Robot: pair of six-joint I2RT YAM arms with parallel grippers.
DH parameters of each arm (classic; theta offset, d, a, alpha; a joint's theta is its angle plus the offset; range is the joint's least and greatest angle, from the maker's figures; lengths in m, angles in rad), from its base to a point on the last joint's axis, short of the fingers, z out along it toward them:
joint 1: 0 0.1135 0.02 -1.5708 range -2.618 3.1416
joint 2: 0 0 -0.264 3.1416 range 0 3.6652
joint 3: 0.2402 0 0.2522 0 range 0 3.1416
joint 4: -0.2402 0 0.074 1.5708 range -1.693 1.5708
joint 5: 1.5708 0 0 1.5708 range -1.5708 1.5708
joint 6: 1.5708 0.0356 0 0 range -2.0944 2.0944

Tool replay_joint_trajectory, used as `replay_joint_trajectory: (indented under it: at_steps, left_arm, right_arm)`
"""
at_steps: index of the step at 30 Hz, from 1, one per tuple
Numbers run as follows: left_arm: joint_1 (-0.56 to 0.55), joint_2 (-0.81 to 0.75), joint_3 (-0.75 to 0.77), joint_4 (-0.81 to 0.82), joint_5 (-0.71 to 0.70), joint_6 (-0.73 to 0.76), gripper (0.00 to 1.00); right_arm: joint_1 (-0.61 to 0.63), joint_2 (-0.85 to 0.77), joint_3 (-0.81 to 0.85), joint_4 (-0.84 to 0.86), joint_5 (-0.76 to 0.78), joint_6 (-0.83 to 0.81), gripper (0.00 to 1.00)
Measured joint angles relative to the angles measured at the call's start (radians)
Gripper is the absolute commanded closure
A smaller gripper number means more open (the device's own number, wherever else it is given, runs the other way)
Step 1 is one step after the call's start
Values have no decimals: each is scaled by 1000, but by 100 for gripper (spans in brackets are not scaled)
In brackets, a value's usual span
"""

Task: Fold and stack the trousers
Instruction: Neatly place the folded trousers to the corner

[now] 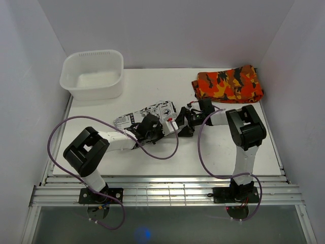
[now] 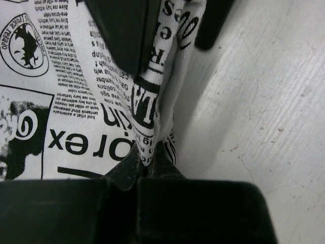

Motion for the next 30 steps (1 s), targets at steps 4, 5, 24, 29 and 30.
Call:
replay_joint_trajectory:
  at_steps: [4, 5, 24, 29, 30]
  left_arm:
    - [1, 21, 25, -2, 3, -11, 100]
    - [1, 27, 32, -3, 3, -14, 100]
    - [56, -191, 60, -231, 160, -110, 29]
    - [396, -384, 179, -431, 311, -211, 28]
    - [467, -383, 211, -460, 327, -233, 28]
  right_arm:
    - [50, 47, -13, 188, -32, 130, 9]
    - [62, 58, -13, 234, -35, 156, 7]
    - [94, 126, 7, 322, 39, 157, 92]
    - [76, 53, 85, 134, 69, -45, 92]
    - [73, 33, 114, 83, 83, -99, 92]
